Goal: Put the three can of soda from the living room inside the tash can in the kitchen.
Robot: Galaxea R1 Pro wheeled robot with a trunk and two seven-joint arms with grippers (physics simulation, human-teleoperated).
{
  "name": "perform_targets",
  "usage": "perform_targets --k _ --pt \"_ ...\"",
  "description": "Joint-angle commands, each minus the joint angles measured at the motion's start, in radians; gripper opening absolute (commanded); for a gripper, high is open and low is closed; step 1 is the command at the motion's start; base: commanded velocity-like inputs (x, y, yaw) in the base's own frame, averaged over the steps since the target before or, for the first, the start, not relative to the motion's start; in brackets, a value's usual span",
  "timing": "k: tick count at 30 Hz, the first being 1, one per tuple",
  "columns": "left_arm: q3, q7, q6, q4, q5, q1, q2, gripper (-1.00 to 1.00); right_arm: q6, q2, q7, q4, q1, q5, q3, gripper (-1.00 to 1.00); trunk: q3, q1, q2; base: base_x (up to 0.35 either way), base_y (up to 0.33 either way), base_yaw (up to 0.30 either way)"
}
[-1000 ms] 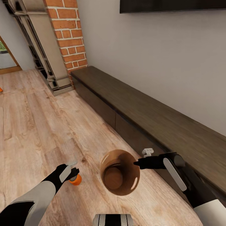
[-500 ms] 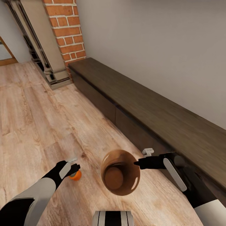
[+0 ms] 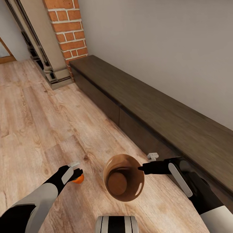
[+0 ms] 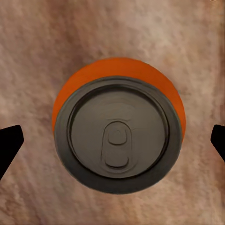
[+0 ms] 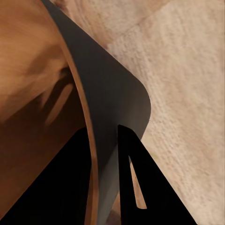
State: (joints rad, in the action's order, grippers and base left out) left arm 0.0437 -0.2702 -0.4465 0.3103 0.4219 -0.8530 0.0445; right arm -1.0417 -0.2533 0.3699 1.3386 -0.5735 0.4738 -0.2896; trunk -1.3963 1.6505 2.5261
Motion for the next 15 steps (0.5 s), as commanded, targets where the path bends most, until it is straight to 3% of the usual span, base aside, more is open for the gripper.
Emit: perform_targets --k 1,15 --pt "0.0 0.0 0.001 0.0 0.0 0.0 -0.001 1.0 -0.006 0.0 0.006 0.001 0.0 0.038 0.0 -1.0 0.0 0.0 0.0 0.0 0.0 0.0" --pt "-0.002 0.008 0.011 0.0 -0.002 0.006 0.006 1.0 -0.006 -0.006 0.006 0.001 0.0 0.04 0.0 -1.0 0.0 0.0 0.0 0.0 0.0 0.0"
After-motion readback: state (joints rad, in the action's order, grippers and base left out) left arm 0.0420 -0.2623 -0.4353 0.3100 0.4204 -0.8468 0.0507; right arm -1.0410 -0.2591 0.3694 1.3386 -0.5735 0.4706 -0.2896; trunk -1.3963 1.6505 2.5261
